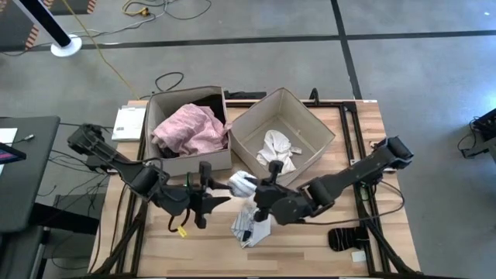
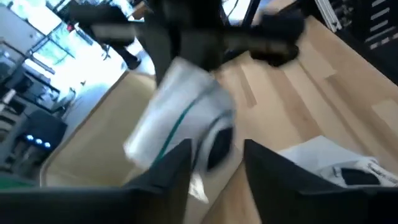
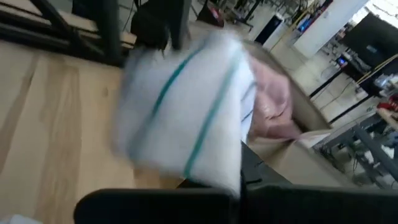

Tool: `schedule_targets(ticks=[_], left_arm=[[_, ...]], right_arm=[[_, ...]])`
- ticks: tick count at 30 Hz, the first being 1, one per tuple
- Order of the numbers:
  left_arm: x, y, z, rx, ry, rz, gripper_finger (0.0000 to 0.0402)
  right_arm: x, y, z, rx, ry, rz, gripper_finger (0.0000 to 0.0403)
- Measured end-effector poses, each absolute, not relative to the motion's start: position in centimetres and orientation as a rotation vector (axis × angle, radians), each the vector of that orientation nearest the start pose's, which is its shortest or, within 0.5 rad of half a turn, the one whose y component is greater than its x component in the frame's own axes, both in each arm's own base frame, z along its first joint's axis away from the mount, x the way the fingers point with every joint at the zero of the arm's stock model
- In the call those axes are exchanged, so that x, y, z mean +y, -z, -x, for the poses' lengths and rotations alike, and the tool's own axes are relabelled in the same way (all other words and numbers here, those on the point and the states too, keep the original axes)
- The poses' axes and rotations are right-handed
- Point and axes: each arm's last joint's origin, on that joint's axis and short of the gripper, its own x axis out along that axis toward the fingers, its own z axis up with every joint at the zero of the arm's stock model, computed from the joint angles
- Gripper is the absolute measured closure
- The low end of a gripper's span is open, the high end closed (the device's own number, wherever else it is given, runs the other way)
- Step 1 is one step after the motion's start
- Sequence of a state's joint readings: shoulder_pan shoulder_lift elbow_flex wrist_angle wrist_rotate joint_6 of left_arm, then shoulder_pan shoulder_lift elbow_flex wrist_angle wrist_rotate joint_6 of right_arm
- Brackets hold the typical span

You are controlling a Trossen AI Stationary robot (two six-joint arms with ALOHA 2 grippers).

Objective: Sort clothes
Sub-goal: Put the white striped sock into the right laundry organizer

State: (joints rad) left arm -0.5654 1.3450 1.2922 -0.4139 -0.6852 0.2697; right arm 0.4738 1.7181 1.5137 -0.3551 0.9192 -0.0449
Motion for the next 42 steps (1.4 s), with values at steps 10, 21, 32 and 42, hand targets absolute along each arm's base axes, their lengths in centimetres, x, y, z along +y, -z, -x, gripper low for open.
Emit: schedule_targets(ticks=[10,21,32,42], left_arm=[[-13.8,-35.8,-23.9,0.51,-0.091,-0.417,0.0169],[-14.8,-30.4,-23.7,0.57,-0.025,-0.312,0.0173],[-15.2,-24.6,-23.7,0.413,0.124,-0.167,0.0173],[-15.4,-21.0,-23.5,0.378,0.202,-0.033,0.0173]], right_arm=[[12.0,-38.3,-32.3,0.359,0.468,0.394,0.0402],[6.9,-41.1,-29.5,0.381,0.583,0.344,0.0403],[1.7,-39.2,-28.0,0.625,0.673,0.22,0.04],[-1.1,-37.2,-28.1,0.733,0.669,0.129,0.0397]])
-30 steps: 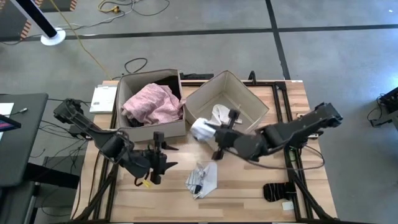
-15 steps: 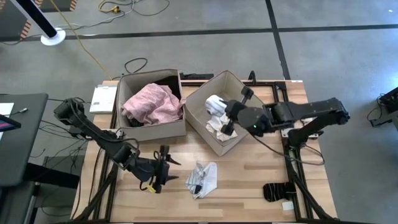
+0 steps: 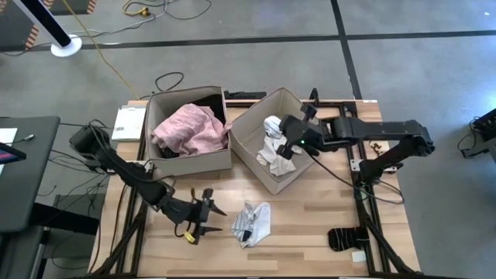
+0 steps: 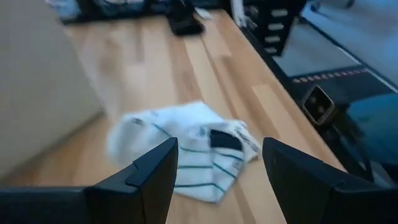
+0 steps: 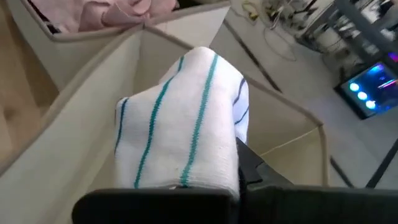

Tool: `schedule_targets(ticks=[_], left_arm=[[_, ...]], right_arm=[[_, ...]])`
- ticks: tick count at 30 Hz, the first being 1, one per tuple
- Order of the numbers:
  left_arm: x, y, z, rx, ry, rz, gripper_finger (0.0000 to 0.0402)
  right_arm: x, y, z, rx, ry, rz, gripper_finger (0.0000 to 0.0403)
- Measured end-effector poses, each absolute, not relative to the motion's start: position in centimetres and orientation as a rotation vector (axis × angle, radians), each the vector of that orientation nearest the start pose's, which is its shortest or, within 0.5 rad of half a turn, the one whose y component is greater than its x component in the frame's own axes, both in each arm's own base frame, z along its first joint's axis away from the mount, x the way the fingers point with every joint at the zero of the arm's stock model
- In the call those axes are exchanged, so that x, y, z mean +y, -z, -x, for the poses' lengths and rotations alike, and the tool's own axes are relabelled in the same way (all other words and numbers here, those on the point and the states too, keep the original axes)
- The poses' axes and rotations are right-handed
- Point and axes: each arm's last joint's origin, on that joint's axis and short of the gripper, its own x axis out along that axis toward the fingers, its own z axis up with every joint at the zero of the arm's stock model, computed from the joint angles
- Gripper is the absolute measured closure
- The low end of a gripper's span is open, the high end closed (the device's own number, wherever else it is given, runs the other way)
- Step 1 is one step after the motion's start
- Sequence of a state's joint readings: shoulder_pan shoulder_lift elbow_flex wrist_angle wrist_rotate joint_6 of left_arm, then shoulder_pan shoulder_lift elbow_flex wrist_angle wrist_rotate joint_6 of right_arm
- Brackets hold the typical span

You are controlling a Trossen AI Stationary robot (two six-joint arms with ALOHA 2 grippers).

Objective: Sort clothes
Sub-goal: Put the white striped sock into the right laundry organizer

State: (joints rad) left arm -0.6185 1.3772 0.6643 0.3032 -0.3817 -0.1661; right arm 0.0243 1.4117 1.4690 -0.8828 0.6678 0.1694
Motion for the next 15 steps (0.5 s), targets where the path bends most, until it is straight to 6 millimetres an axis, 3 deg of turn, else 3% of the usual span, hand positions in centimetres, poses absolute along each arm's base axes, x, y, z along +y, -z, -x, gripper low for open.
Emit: schedule_targets(ticks=[7,15], left_arm=[[-16.7,-17.7,-25.1,0.422,0.256,-0.016,0.0173],[-17.9,-15.4,-26.5,0.505,0.304,-0.007,0.0173]], right_arm=[[-3.0,-35.2,-28.1,0.808,0.636,0.047,0.0396],[-3.9,-32.6,-27.9,0.895,0.584,-0.04,0.0396]])
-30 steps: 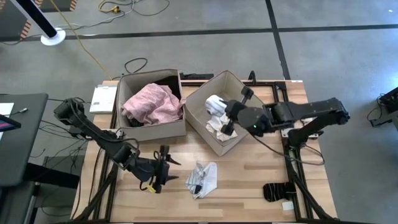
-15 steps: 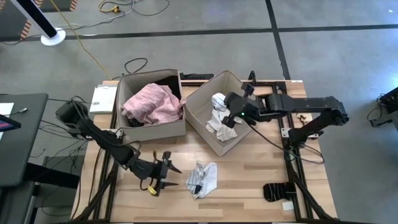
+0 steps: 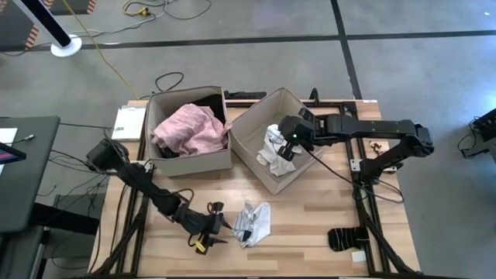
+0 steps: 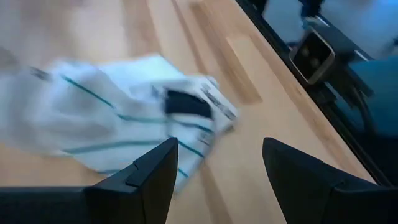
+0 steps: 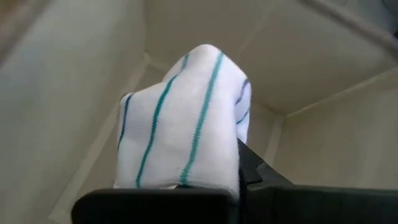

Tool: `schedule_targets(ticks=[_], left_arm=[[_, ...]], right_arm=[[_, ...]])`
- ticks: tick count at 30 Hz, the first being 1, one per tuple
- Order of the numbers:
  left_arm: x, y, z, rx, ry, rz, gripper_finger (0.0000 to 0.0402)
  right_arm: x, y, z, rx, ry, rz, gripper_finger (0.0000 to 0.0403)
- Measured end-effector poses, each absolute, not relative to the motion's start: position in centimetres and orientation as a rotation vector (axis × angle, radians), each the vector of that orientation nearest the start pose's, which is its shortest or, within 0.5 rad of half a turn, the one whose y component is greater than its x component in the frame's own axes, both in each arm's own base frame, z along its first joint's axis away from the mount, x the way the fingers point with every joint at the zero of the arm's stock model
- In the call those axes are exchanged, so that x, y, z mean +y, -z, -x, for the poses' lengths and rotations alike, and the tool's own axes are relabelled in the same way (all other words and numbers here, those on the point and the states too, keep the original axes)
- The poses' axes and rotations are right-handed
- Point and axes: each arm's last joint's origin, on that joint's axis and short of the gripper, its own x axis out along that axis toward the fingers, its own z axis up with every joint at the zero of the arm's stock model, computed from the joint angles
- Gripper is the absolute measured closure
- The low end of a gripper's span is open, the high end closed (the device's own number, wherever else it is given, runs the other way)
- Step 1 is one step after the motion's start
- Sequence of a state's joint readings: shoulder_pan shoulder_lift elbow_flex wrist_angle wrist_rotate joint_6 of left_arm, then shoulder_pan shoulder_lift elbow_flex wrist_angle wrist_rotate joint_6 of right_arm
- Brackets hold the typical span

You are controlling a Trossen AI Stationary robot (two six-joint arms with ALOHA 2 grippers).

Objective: Sort clothes
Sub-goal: Put the white striped sock into the right laundry organizer

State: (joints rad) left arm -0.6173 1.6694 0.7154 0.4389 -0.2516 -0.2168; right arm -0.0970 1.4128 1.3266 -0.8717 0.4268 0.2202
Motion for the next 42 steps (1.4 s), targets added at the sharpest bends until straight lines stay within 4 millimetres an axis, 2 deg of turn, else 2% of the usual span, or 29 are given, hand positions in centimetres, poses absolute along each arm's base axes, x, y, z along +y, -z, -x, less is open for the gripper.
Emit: schedule_targets(ticks=[5,9,16,25,29,34,37,42], left_arm=[[-18.2,-13.6,-27.1,0.571,0.299,0.009,0.0173],[-17.8,-12.6,-27.6,0.603,0.194,0.012,0.0173],[-17.0,-12.3,-28.0,0.611,0.101,-0.009,0.0175],[-17.0,-12.2,-28.1,0.628,0.152,0.002,0.0199],[-16.9,-10.9,-28.6,0.66,0.134,-0.009,0.0203],[-17.0,-10.1,-30.1,0.665,0.103,-0.009,0.0205],[-16.9,-10.3,-30.5,0.657,0.099,-0.011,0.0223],[-16.9,-10.5,-30.5,0.653,0.105,-0.028,0.0277]], right_arm=[[-4.3,-31.3,-27.8,0.917,0.598,-0.056,0.0396],[-4.4,-31.0,-28.1,0.892,0.596,-0.061,0.0396],[-4.2,-31.0,-28.2,0.884,0.585,-0.064,0.0396],[-3.9,-31.2,-28.4,0.862,0.57,-0.063,0.0396],[-3.9,-31.2,-28.4,0.86,0.571,-0.065,0.0396],[-3.9,-31.1,-28.4,0.862,0.573,-0.07,0.0396],[-3.9,-31.1,-28.3,0.87,0.566,-0.076,0.0396],[-3.8,-30.9,-28.1,0.897,0.565,-0.084,0.0396]])
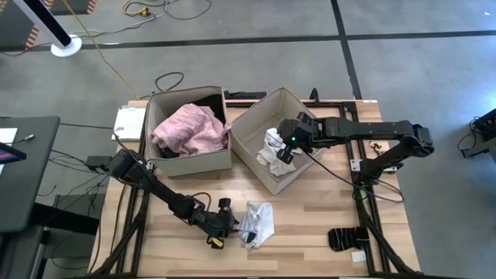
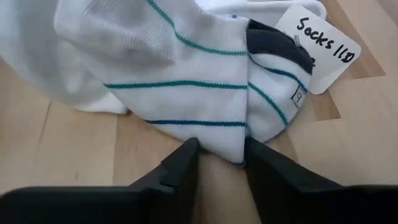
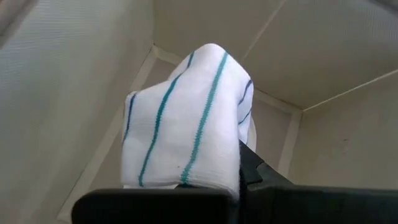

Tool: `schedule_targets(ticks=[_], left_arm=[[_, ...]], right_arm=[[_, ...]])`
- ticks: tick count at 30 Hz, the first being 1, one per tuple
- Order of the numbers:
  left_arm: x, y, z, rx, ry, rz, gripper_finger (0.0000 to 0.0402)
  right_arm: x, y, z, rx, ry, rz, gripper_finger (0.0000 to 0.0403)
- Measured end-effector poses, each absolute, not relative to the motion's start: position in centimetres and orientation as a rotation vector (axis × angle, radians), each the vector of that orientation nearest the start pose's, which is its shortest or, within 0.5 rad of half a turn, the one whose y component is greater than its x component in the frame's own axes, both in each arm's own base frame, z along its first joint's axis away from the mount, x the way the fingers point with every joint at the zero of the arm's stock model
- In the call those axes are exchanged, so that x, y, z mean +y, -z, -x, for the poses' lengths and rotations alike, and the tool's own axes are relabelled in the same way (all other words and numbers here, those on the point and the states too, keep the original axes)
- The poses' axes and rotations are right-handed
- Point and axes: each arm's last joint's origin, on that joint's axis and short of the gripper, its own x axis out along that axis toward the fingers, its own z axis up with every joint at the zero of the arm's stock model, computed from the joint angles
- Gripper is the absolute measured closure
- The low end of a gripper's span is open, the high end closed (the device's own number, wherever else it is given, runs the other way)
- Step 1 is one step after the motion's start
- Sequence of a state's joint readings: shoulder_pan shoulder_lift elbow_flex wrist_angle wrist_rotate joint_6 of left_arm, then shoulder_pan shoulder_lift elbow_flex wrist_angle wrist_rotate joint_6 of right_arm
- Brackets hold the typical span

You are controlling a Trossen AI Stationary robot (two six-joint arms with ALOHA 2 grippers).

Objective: Sort clothes
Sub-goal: Put the white striped sock into the right laundry organizer

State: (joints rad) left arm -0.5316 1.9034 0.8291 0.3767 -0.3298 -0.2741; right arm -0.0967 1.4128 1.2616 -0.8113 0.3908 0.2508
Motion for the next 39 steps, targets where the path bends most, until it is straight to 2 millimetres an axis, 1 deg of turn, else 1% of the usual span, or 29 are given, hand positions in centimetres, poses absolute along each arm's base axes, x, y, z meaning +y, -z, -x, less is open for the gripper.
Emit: schedule_targets(ticks=[4,9,13,17,20,23,28,31,34,39], left_arm=[[-16.6,-10.5,-30.7,0.659,0.102,-0.023,0.0324],[-16.5,-10.5,-30.7,0.66,0.109,-0.048,0.039],[-16.4,-10.5,-30.7,0.66,0.116,-0.067,0.0397],[-16.6,-10.7,-30.6,0.664,0.142,-0.076,0.0399],[-16.6,-11.3,-30.2,0.67,0.158,-0.089,0.0399],[-16.7,-12.6,-29.9,0.656,0.169,-0.101,0.04],[-16.5,-15.3,-28.9,0.623,0.143,-0.149,0.04],[-16.5,-17.0,-28.1,0.595,0.128,-0.169,0.0401],[-16.3,-18.4,-27.3,0.577,0.099,-0.196,0.0401],[-16.0,-20.2,-26.4,0.54,0.051,-0.232,0.0401]], right_arm=[[-3.9,-30.0,-28.0,0.916,0.573,-0.088,0.0396],[-4.1,-28.2,-27.5,0.971,0.59,-0.094,0.0396],[-4.2,-27.0,-27.1,1.013,0.609,-0.107,0.0396],[-4.2,-26.8,-27.0,1.019,0.616,-0.116,0.0385],[-4.2,-26.8,-27.0,1.019,0.615,-0.117,0.0353],[-4.2,-26.8,-27.0,1.015,0.617,-0.118,0.0309],[-4.4,-27.2,-27.2,0.989,0.636,-0.137,0.023],[-4.5,-28.2,-27.4,0.958,0.635,-0.142,0.02],[-4.4,-29.4,-27.6,0.916,0.63,-0.149,0.0187],[-3.7,-31.6,-28.3,0.836,0.583,-0.125,0.0188]])
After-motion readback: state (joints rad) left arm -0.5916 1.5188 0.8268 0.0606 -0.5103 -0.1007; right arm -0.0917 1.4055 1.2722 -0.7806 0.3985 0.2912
